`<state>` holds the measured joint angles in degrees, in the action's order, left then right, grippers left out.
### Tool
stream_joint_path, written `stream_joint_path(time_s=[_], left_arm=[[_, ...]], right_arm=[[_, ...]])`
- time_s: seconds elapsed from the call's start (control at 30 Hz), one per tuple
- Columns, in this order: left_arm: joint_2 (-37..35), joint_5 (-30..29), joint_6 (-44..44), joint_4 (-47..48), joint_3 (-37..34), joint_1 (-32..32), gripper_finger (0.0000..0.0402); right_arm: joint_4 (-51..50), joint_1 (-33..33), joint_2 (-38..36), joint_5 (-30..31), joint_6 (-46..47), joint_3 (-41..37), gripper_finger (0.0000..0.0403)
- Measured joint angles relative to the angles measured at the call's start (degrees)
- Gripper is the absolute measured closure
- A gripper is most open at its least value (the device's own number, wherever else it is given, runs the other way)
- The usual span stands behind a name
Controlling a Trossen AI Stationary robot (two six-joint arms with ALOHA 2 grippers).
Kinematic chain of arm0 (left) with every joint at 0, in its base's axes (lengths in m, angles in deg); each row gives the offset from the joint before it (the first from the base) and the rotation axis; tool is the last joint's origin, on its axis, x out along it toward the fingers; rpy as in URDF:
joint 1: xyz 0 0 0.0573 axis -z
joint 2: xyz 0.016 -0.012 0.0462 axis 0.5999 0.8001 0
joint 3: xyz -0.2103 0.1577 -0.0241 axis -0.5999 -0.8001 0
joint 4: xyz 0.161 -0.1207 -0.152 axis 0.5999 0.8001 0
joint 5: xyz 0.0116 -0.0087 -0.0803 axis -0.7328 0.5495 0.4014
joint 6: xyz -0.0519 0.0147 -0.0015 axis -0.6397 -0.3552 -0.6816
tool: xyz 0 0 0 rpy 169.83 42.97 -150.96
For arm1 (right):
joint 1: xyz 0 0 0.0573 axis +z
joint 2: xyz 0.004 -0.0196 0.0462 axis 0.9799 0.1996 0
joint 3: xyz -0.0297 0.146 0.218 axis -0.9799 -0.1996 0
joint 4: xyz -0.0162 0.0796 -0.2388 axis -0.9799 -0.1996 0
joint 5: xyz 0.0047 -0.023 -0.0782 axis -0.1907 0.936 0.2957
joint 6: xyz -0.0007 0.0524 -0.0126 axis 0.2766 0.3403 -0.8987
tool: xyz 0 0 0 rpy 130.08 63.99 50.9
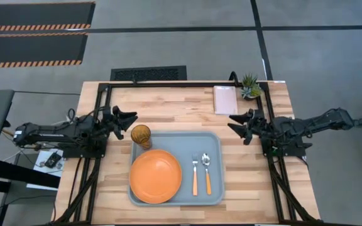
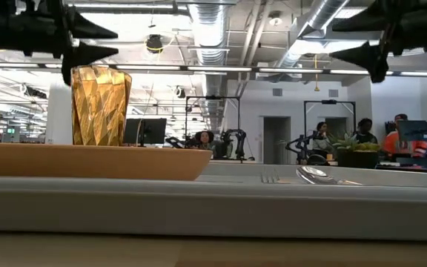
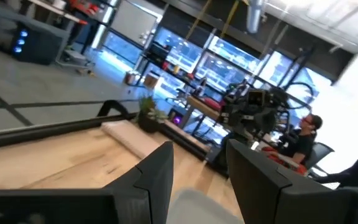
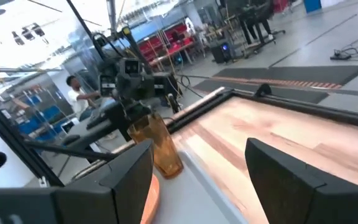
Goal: Pick and place plate/cup/fork/spoon on tray
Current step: Return to Home Position
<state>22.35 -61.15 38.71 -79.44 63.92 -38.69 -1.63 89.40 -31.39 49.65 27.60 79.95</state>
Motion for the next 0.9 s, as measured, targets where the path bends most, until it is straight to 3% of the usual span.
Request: stream_joint_path(time_s=[0.4, 0.53, 0.67, 0.77, 0.9], left_arm=[[-1.4, -2.7, -3.4, -4.0, -7.0, 0.0, 0.0264], [-5.4, -3.1, -2.8, -4.9, -6.9, 0.0, 0.0264], [-12.6, -2.1, 4.6, -7.0, -5.0, 0.0, 0.0264], [-17.1, -2.7, 4.3, 1.7, -5.0, 0.0, 0.0264], [-15.2, -3.2, -0.7, 8.9, -5.3, 0.0, 0.0264]], right_arm=[[2.7, 0.0, 0.0, 0.2, 6.6, -6.0, 0.0127], [2.7, -0.1, 0.1, 0.2, 6.4, -6.0, 0.0127], [2.7, -0.1, 0.1, 0.2, 6.4, -6.0, 0.0127], [2.4, -0.1, 0.1, 0.2, 5.8, -6.0, 0.0127], [1.1, -0.1, 0.4, 0.3, 4.7, -6.2, 0.0127]])
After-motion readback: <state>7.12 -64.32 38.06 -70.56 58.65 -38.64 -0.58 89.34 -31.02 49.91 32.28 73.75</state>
